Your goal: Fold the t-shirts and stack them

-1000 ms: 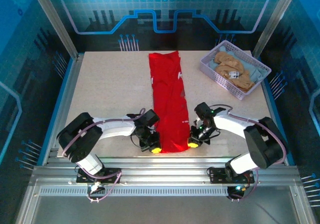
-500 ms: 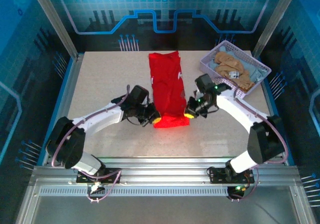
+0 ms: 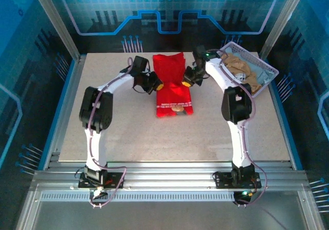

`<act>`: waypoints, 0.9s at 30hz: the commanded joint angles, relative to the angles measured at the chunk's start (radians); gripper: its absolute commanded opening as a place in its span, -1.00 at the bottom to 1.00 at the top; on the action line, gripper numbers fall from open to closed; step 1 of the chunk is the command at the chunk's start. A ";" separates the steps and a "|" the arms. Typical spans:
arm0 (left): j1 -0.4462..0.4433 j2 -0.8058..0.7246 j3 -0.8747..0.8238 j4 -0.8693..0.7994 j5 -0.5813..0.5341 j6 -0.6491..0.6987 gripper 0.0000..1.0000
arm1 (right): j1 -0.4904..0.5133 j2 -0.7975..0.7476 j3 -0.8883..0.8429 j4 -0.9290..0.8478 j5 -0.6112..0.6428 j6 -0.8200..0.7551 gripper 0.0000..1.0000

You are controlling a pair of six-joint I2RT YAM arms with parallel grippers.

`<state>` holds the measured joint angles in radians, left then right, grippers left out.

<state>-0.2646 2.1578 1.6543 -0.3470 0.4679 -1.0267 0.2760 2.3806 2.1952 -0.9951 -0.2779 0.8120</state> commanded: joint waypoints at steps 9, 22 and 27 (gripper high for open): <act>0.007 -0.224 -0.209 -0.156 -0.083 0.075 -0.01 | -0.023 -0.228 -0.232 0.033 0.081 -0.096 0.39; -0.097 -0.349 -0.709 0.312 -0.003 -0.271 0.00 | -0.025 -0.524 -0.986 0.436 -0.120 0.003 0.27; -0.097 -0.299 -0.675 0.330 -0.017 -0.264 -0.08 | -0.022 -0.470 -0.992 0.473 -0.135 0.032 0.18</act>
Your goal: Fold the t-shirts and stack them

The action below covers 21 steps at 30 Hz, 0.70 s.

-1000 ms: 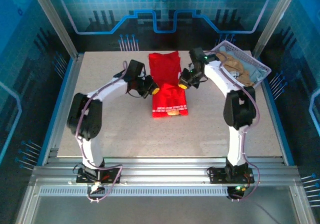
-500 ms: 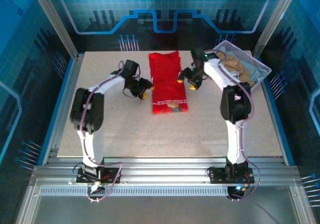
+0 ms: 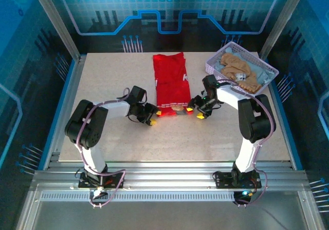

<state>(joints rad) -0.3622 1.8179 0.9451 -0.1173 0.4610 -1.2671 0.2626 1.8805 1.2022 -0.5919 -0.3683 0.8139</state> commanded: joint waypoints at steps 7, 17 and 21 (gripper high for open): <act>-0.003 0.097 0.083 0.120 -0.016 -0.022 -0.27 | 0.009 0.102 0.072 0.061 -0.034 0.048 -0.10; 0.000 0.082 0.113 0.053 -0.066 0.035 -1.00 | 0.018 0.103 0.112 0.028 0.034 0.066 -0.95; 0.000 0.012 0.063 0.000 -0.063 0.069 -1.00 | 0.030 0.026 0.057 0.012 0.057 0.078 -1.00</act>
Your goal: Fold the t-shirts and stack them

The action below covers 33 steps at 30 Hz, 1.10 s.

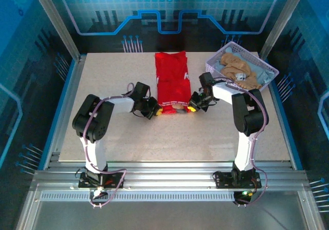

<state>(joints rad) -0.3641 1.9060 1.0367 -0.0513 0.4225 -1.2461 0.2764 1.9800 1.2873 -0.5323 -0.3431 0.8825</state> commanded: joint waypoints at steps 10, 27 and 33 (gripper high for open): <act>-0.066 -0.288 -0.214 -0.180 0.099 0.155 -1.00 | 0.099 -0.345 -0.271 -0.135 0.026 -0.004 -1.00; -0.296 -0.841 -0.331 -0.214 0.225 0.088 -1.00 | 0.172 -0.754 -0.310 -0.530 -0.138 -0.028 -1.00; -0.198 -0.757 -0.187 -0.194 0.191 0.068 -1.00 | 0.103 -0.578 0.023 -0.625 -0.132 -0.054 -1.00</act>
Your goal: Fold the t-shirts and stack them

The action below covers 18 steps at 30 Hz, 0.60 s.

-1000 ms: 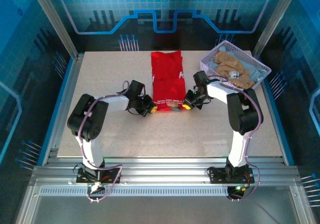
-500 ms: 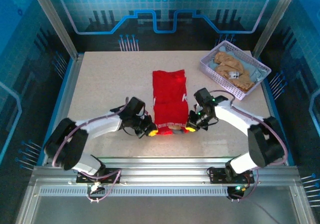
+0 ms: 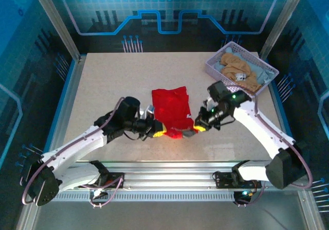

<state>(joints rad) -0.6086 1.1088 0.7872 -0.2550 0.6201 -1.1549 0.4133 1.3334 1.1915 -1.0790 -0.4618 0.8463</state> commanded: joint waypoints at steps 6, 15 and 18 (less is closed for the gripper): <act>0.211 0.210 0.172 0.008 0.007 -0.047 -1.00 | -0.092 0.370 0.433 -0.134 -0.052 -0.055 -1.00; 0.385 0.672 0.479 -0.052 0.034 -0.047 -1.00 | -0.148 1.009 1.175 -0.233 -0.002 -0.029 -1.00; 0.439 0.833 0.613 -0.066 0.035 -0.051 -1.00 | -0.175 1.270 1.528 -0.245 -0.024 0.042 -1.00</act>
<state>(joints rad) -0.2127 1.8538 1.3151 -0.2775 0.6346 -1.2034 0.2752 2.4580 2.5294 -1.2644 -0.4751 0.8276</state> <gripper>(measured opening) 0.053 0.057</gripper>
